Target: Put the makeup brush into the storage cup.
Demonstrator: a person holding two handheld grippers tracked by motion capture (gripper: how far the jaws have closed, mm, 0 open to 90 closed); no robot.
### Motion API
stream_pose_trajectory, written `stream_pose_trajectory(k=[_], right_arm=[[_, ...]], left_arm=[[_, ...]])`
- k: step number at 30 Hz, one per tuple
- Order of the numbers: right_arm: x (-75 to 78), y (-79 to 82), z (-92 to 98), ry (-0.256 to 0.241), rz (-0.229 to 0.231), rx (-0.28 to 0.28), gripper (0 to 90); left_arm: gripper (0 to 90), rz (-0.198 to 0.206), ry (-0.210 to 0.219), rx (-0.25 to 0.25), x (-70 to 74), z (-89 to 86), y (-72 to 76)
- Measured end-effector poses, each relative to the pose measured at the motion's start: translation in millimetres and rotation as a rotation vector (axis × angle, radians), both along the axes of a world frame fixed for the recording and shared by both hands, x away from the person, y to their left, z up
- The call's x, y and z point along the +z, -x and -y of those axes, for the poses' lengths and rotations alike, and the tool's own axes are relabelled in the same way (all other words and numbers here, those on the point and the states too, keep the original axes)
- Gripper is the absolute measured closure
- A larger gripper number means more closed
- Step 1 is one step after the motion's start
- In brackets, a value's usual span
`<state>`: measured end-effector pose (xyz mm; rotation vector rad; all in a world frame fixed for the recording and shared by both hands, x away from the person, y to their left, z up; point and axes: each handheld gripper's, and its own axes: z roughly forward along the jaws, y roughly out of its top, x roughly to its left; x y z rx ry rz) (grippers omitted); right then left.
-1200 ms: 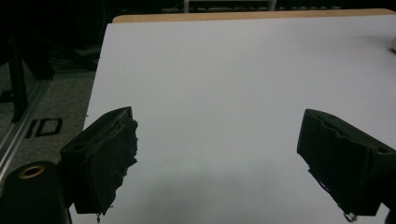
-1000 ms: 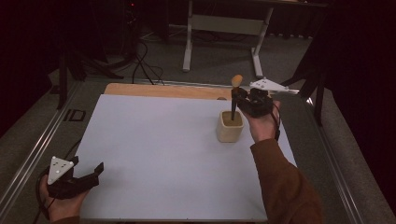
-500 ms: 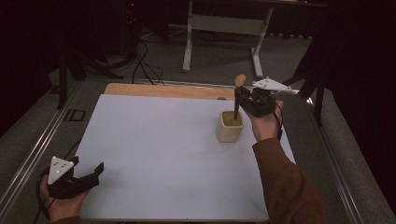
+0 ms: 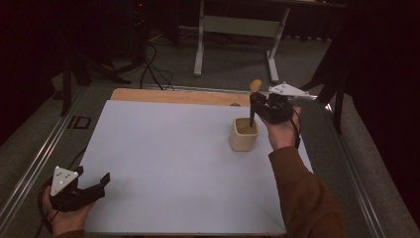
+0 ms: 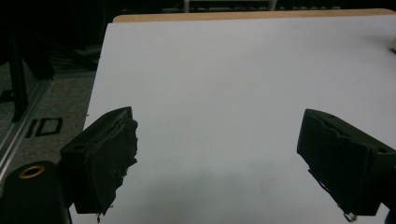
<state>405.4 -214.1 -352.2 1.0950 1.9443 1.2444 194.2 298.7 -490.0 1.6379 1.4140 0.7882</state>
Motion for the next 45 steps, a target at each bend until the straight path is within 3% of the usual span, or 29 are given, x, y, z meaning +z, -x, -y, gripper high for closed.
stream_pose_trajectory(k=[45], right_arm=[[-34.4, -3.6, 1.3, 0.023, -0.071, -0.017, 70.5]], left_arm=[[12.1, 0.004, 0.002, 0.005, 0.4, -0.4, 1.0]])
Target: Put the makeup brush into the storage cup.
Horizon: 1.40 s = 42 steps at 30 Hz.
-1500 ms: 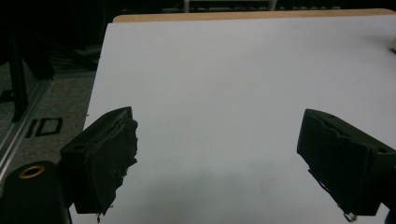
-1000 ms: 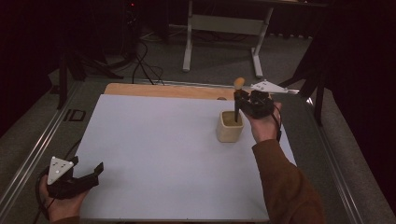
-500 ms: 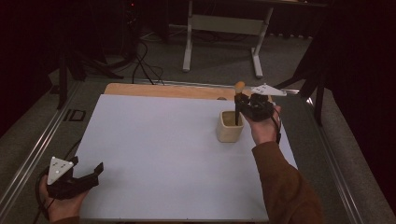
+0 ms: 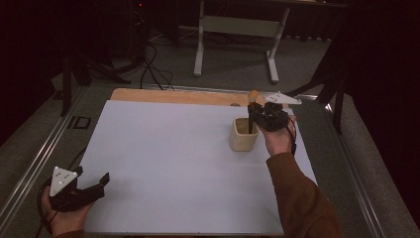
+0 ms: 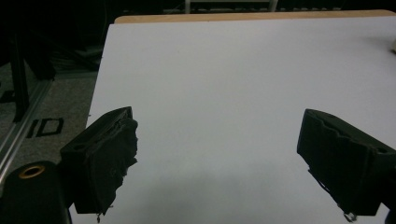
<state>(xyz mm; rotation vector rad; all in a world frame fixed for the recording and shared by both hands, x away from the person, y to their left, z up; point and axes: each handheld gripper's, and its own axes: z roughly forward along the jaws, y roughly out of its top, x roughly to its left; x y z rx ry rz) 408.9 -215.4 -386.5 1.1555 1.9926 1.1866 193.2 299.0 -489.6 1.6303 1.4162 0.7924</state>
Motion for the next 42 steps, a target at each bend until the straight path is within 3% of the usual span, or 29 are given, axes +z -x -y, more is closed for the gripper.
stream_pose_trajectory(k=[8, 9, 10, 11, 12, 16, 24, 42], right_arm=[[-2.2, 1.2, 2.6, 0.003, -0.003, 0.001, 69.6], [-3.1, 1.3, 3.0, -0.003, -0.006, 0.011, 64.1], [-3.7, 1.2, 3.4, -0.012, -0.004, 0.018, 51.4], [-3.7, 1.2, 3.4, -0.012, -0.004, 0.018, 51.4], [-4.1, 0.8, 3.8, -0.024, 0.000, 0.026, 35.3], [-4.2, 1.1, 0.6, 0.018, 0.008, 0.017, 21.2], [-8.2, -0.6, -0.8, 0.039, -0.028, 0.026, 17.2], [-11.3, -1.3, 1.7, 0.042, -0.049, 0.039, 18.1]], left_arm=[[12.1, -0.001, 0.001, 0.001, -0.1, 0.0, -0.1], [12.1, -0.001, 0.000, 0.000, -0.1, 0.0, 0.0], [12.1, -0.001, 0.001, 0.000, -0.1, 0.1, -0.1], [12.1, -0.001, 0.001, 0.000, -0.1, 0.1, -0.1], [12.1, -0.001, 0.001, 0.000, -0.1, 0.1, 0.0], [12.1, -0.002, 0.000, 0.000, -0.2, 0.0, -0.2], [12.0, -0.002, -0.001, -0.001, -0.2, 0.1, -0.3], [11.9, 0.001, -0.001, 0.003, -0.1, 0.3, -0.4]])
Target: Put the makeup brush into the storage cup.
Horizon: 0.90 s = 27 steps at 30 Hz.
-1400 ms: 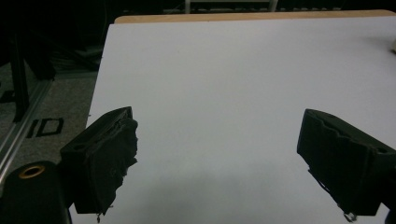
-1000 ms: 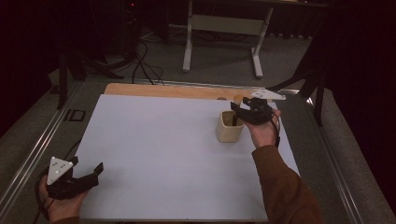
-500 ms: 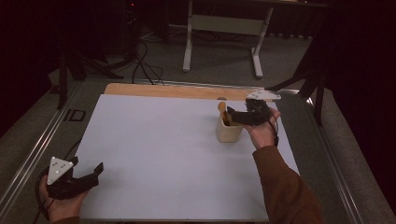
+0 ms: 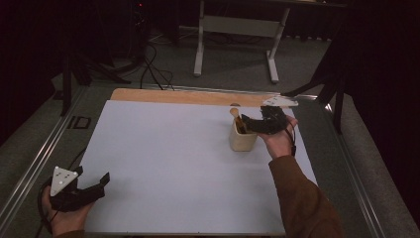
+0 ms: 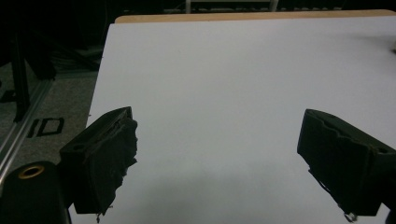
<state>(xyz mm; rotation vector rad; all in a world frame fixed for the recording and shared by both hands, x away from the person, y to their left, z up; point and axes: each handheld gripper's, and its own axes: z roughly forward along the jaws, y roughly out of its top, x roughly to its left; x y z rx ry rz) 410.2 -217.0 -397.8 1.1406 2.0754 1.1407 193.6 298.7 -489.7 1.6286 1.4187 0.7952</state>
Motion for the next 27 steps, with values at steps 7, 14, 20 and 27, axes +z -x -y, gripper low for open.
stream_pose_trajectory(k=[7, 14, 20, 27], right_arm=[[-1.2, 1.5, 3.0, -0.007, -0.007, 0.000, 18.6], [-4.8, 3.2, 6.2, -0.010, -0.017, -0.003, 17.6], [-6.2, 4.5, 8.5, -0.013, -0.021, -0.005, 15.6], [-6.1, 8.8, 13.2, -0.023, -0.021, -0.009, 14.8]], left_arm=[[11.8, 0.003, -0.002, 0.002, 0.6, 0.1, -0.2], [11.2, 0.005, 0.002, 0.002, 0.5, -0.2, -0.5], [10.7, 0.002, 0.003, 0.000, 0.2, 0.5, -1.4], [9.9, -0.004, 0.001, 0.003, 0.4, 0.4, -2.0]])
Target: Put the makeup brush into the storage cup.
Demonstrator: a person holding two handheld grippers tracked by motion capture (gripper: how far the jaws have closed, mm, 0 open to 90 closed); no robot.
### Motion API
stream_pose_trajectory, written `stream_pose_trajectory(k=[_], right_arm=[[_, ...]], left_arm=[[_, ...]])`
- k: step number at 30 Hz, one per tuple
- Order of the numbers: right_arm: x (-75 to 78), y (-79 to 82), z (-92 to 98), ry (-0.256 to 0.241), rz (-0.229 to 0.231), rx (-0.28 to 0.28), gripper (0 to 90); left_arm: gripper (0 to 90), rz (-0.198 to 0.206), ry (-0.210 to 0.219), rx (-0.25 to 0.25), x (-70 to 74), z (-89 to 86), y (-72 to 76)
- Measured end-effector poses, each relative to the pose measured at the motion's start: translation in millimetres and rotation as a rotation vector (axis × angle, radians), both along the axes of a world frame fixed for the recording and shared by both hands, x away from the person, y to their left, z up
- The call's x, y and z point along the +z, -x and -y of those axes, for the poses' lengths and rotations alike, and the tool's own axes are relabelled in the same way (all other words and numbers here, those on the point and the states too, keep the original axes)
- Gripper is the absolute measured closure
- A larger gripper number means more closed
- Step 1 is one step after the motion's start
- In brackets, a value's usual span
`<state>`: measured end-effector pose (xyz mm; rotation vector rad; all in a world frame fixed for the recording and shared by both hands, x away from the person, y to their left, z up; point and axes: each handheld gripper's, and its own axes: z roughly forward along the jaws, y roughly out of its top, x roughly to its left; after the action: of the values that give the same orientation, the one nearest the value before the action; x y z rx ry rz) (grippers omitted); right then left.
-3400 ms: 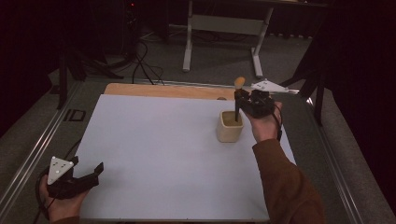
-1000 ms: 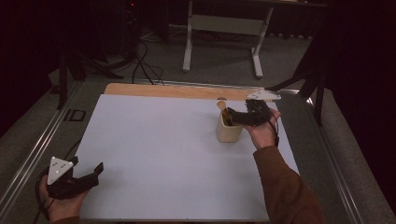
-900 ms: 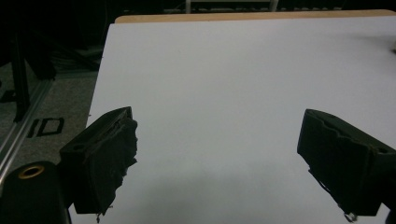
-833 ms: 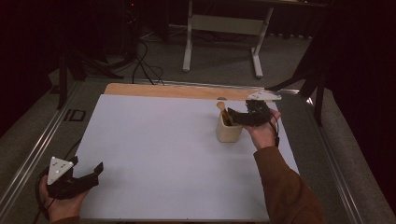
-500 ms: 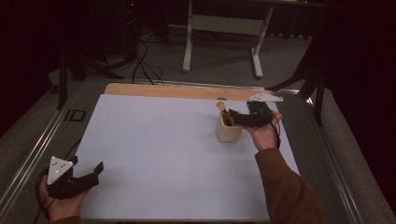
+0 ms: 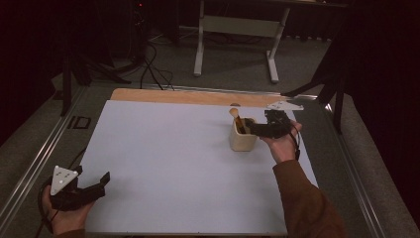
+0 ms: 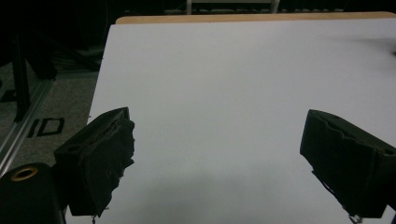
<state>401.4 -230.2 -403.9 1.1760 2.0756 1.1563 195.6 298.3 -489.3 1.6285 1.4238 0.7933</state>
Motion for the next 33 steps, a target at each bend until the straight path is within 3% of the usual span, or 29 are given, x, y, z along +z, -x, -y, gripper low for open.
stream_pose_trajectory(k=[33], right_arm=[[-15.5, 32.0, 40.3, -0.076, 0.000, -0.024, 14.8]], left_arm=[[9.7, 0.004, -0.001, -0.002, 0.2, 1.2, -1.1]])
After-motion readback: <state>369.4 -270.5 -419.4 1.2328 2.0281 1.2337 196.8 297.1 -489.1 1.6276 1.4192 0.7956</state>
